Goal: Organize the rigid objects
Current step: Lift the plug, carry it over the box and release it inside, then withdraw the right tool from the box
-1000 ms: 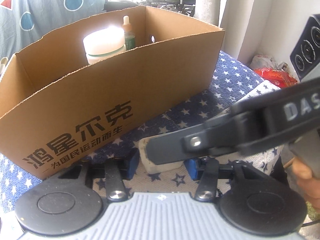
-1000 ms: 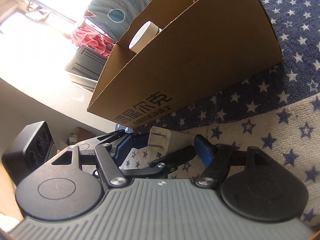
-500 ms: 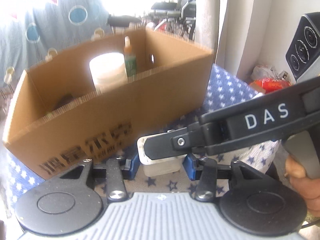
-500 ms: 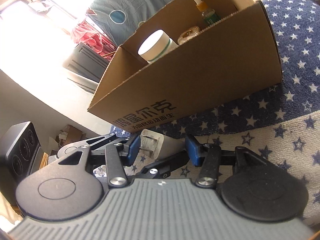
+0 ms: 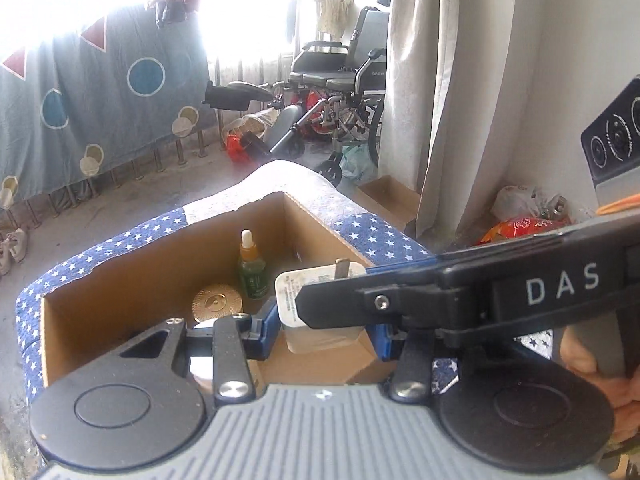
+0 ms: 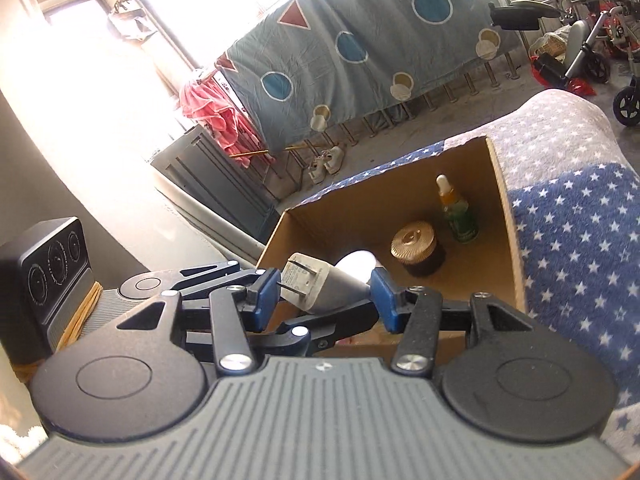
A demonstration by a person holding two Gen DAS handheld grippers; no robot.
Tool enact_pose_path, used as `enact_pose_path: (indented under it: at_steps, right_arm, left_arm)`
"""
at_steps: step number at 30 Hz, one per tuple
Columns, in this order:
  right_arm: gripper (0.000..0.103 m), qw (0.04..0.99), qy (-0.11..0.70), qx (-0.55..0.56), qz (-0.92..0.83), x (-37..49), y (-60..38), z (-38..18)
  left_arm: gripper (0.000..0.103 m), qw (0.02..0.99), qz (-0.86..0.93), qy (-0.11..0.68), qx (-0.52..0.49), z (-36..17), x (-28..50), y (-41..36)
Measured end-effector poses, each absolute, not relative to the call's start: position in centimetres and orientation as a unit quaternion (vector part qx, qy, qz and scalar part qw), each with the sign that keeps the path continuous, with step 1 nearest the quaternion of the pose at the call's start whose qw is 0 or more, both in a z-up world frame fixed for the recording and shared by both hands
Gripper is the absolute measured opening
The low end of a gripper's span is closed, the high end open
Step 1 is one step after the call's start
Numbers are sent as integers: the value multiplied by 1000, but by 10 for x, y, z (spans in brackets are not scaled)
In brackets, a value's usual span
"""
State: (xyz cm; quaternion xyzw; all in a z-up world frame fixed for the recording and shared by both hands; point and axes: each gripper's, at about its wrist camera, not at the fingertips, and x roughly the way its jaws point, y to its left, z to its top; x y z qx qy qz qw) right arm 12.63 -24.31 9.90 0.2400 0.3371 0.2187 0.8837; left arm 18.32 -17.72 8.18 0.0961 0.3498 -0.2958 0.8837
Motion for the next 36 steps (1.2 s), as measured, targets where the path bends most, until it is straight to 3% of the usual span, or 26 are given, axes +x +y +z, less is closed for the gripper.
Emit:
enact_pose_path:
  at_steps: [14,30,36]
  right_arm:
    - [50,852,404,263,206,221,-288,39]
    - [50,859,387,263,210,228,-288,34]
    - [51,867,361,275,208,202,-294,50]
  left_arm:
    - [45,849,-283,433,109,23,248,-206]
    - [41,856,-280,417,117,30,246,-204]
    - [54,868,-284,394,100,51,226,-187]
